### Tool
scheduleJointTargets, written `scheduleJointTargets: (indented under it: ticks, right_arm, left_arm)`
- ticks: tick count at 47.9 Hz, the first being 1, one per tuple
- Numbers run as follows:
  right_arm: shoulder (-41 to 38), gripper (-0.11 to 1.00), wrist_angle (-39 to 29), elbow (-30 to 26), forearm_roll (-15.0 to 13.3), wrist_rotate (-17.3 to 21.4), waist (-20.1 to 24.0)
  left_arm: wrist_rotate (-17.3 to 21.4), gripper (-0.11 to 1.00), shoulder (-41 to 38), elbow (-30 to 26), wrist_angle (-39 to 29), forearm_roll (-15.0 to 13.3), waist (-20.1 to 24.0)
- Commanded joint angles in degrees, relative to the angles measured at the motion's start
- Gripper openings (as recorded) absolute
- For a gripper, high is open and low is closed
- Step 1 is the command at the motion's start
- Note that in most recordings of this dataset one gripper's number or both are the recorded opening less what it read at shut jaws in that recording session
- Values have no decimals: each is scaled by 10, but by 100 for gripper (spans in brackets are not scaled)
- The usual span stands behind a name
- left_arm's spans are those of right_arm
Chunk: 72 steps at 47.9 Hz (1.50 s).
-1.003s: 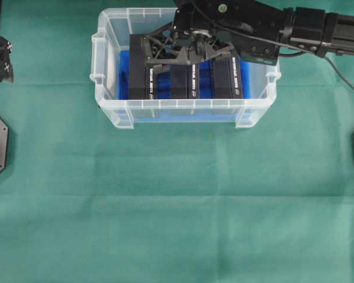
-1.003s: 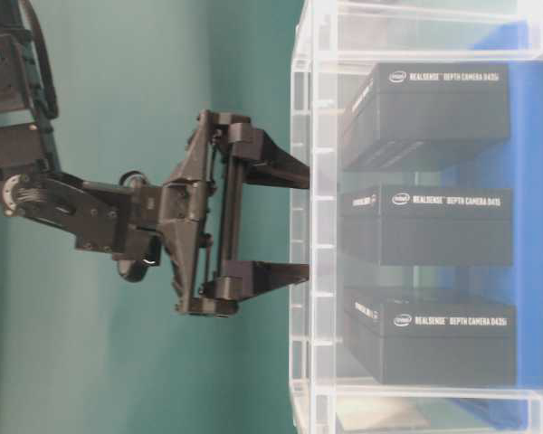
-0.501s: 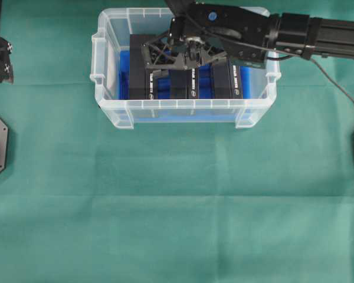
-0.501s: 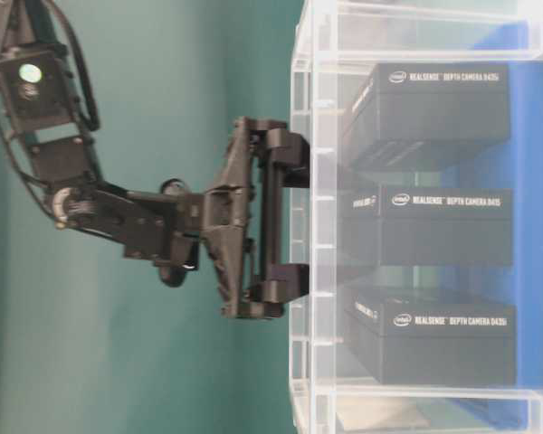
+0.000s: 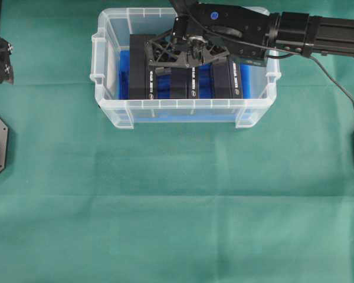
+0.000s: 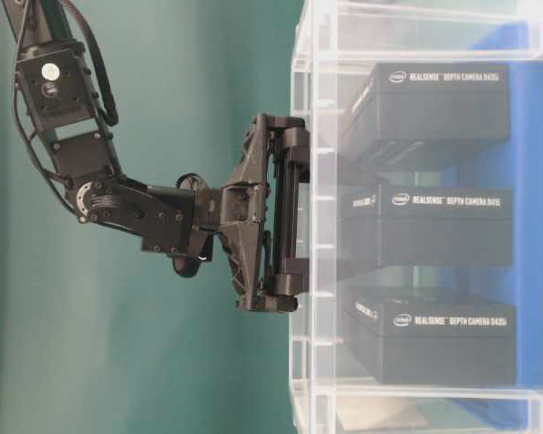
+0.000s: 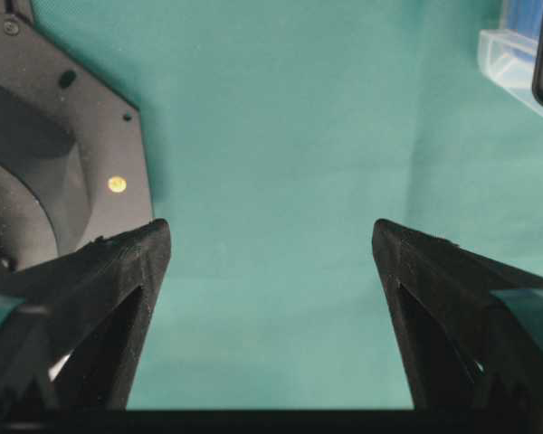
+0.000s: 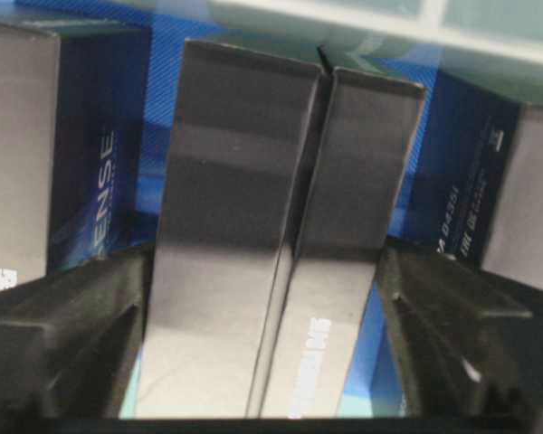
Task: Take out the box from the case.
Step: 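Lower the right gripper around the middle box and close it, then lift the middle box straight up out of the case with the right gripper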
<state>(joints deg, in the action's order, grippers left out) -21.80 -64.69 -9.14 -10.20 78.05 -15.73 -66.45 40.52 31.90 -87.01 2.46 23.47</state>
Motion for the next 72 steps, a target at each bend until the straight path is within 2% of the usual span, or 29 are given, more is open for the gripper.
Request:
scheduleJointTargets:
  ticks: [1, 4, 5, 30, 42, 56, 72]
  right_arm:
    - [13, 83, -1, -5, -11, 13, 3]
    - [13, 69, 3, -5, -14, 20, 4]
    - [13, 68, 4, -6, -15, 20, 6]
    - [14, 68, -8, -11, -10, 45, 10]
    - [34, 68, -40, -28, -11, 46, 10]
    - [48, 68, -109, -105, -17, 34, 6]
    - [49, 68, -229, -246, -26, -9, -1]
  left_arm:
    - [-1, 86, 0, -5, 1, 2, -2]
    - [-1, 86, 1, -5, 0, 2, -2]
    - [-1, 86, 0, -5, 1, 2, -2]
    - [0, 86, 0, -5, 1, 2, -2]
    - [1, 86, 0, -5, 0, 2, -2]
    - [2, 86, 0, -5, 0, 2, -2]
    - [2, 86, 1, -5, 0, 2, -2]
